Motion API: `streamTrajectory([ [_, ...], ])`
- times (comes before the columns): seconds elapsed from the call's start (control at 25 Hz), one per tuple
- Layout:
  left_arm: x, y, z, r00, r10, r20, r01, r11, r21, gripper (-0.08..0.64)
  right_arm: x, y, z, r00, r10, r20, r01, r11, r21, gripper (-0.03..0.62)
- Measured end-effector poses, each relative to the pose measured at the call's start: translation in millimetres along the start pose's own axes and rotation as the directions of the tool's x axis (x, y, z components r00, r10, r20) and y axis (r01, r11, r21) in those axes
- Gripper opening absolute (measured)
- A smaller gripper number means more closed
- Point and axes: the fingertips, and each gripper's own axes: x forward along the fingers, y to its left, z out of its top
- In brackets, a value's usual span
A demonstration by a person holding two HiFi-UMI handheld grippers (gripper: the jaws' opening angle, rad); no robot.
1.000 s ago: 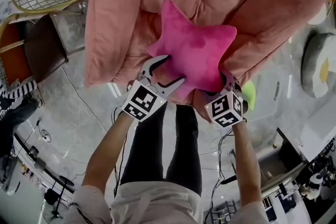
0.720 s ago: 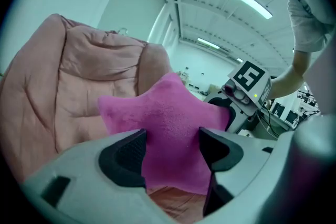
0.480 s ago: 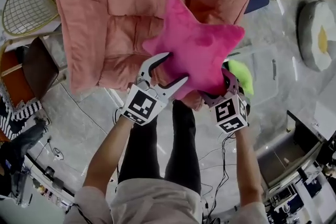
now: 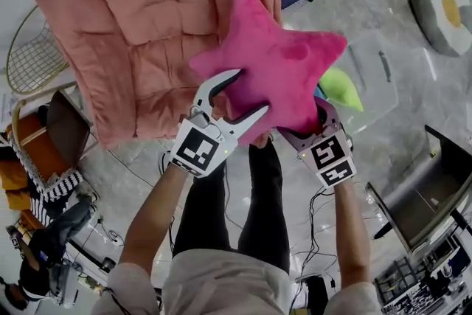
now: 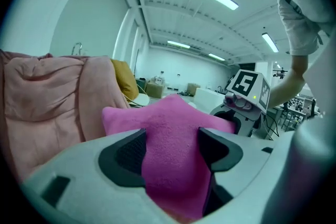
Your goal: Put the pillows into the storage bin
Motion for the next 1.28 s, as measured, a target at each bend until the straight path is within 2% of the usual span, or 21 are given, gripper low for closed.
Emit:
streamTrajectory([
  [0.28,42.7,-54.2,2.3,0.999,-0.046,-0.017,0.046,0.999,0.000,0.311,-32.6,-21.7,-54.8,0.999,-0.038,0.008,0.038,0.999,0.039,0.356],
  [0.36,59.8,-72.0,2.8,0.996,-0.085,-0.029,0.086,0.996,0.024,0.311,-41.3,-26.4,-75.0,0.999,-0.039,0.016,0.037,0.995,0.092,0.356],
  [0.44,82.2,-92.8,4.1,0.989,-0.140,-0.056,0.142,0.989,0.047,0.311,-51.0,-31.0,-99.4,0.999,-0.027,0.040,0.019,0.982,0.187,0.356],
  [0.52,105.5,-116.5,5.2,0.976,-0.202,-0.083,0.207,0.977,0.058,0.311,-60.8,-34.3,-127.5,0.998,-0.024,0.066,0.004,0.956,0.293,0.356],
  [0.56,114.8,-126.6,5.8,0.971,-0.225,-0.086,0.229,0.973,0.040,0.311,-64.8,-34.0,-140.3,0.997,-0.027,0.077,-0.001,0.940,0.341,0.356],
  [0.68,134.4,-144.2,7.9,0.967,-0.248,-0.062,0.244,0.967,-0.067,0.271,-72.6,-26.3,-166.2,0.992,-0.037,0.117,-0.022,0.886,0.463,0.356],
  [0.76,148.9,-158.2,5.5,0.961,-0.267,-0.069,0.260,0.960,-0.104,0.252,-78.6,-24.2,-184.9,0.989,-0.048,0.136,-0.031,0.849,0.527,0.356],
  [0.84,162.5,-178.9,-1.0,0.946,-0.311,-0.096,0.298,0.946,-0.129,0.252,-85.7,-25.7,-207.9,0.988,-0.064,0.142,-0.031,0.814,0.581,0.354],
  [0.92,170.4,-199.1,-6.7,0.923,-0.362,-0.132,0.348,0.930,-0.118,0.252,-91.6,-29.3,-231.1,0.985,-0.092,0.145,-0.025,0.758,0.651,0.354],
  [1.0,175.7,-213.8,-9.7,0.909,-0.386,-0.157,0.376,0.922,-0.093,0.251,-97.6,-37.9,-255.8,0.980,-0.126,0.154,-0.026,0.684,0.729,0.353],
  [1.08,180.8,-224.1,-11.0,0.906,-0.390,-0.163,0.379,0.921,-0.092,0.223,-104.5,-49.6,-281.7,0.972,-0.165,0.165,-0.035,0.596,0.802,0.353],
  [1.2,190.9,-238.0,-14.7,0.897,-0.404,-0.183,0.394,0.915,-0.087,0.219,-114.6,-68.2,-319.3,0.959,-0.231,0.165,-0.043,0.457,0.888,0.353],
  [1.28,200.6,-243.5,-16.7,0.894,-0.404,-0.195,0.394,0.915,-0.091,0.219,-120.3,-84.1,-341.1,0.952,-0.261,0.159,-0.049,0.382,0.923,0.353],
])
